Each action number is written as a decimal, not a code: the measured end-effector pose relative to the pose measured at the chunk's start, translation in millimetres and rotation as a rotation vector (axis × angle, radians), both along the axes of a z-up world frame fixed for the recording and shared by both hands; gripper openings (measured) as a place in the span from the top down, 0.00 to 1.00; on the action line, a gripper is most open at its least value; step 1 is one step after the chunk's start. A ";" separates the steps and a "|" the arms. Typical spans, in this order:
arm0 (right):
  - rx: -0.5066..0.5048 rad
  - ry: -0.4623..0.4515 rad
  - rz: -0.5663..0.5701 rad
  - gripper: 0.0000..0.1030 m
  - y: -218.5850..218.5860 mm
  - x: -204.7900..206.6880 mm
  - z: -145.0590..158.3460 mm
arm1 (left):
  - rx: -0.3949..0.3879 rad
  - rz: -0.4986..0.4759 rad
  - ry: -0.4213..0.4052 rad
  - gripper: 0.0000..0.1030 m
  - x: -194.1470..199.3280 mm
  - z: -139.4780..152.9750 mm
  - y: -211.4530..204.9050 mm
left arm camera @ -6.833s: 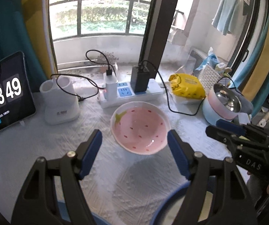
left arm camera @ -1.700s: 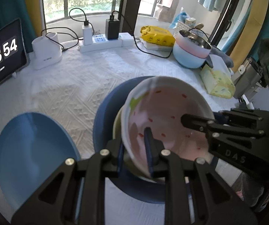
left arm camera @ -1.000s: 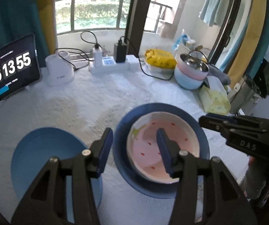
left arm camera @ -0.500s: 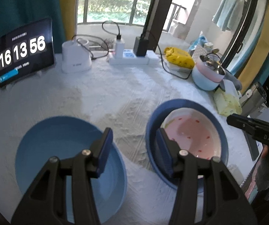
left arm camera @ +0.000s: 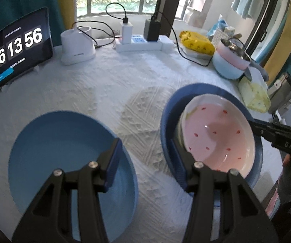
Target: Organize plates and bowls
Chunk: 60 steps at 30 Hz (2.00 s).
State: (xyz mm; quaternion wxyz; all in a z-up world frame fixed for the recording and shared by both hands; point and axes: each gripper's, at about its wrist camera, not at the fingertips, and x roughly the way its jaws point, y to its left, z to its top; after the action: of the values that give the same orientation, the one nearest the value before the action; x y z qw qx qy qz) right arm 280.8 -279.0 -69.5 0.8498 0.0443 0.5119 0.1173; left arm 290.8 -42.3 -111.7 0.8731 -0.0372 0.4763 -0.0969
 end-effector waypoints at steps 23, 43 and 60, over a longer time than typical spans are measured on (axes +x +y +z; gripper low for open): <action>-0.019 -0.085 -0.162 0.38 -8.4 -6.2 -18.8 | 0.009 0.048 -0.071 0.47 -4.1 -8.2 -1.3; 0.062 -0.159 -0.178 0.92 11.6 -16.4 -15.8 | 0.003 0.047 -0.212 0.91 -24.0 -1.6 -24.6; 0.053 -0.177 -0.194 0.93 11.6 -25.1 -1.9 | -0.019 0.033 -0.195 0.91 -32.9 2.4 -23.4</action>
State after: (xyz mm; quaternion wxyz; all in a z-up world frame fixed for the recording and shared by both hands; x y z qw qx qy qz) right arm 255.7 -267.4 -71.4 0.8975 0.1056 0.4250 0.0513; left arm 258.0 -65.8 -109.3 0.9165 -0.0435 0.3872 -0.0901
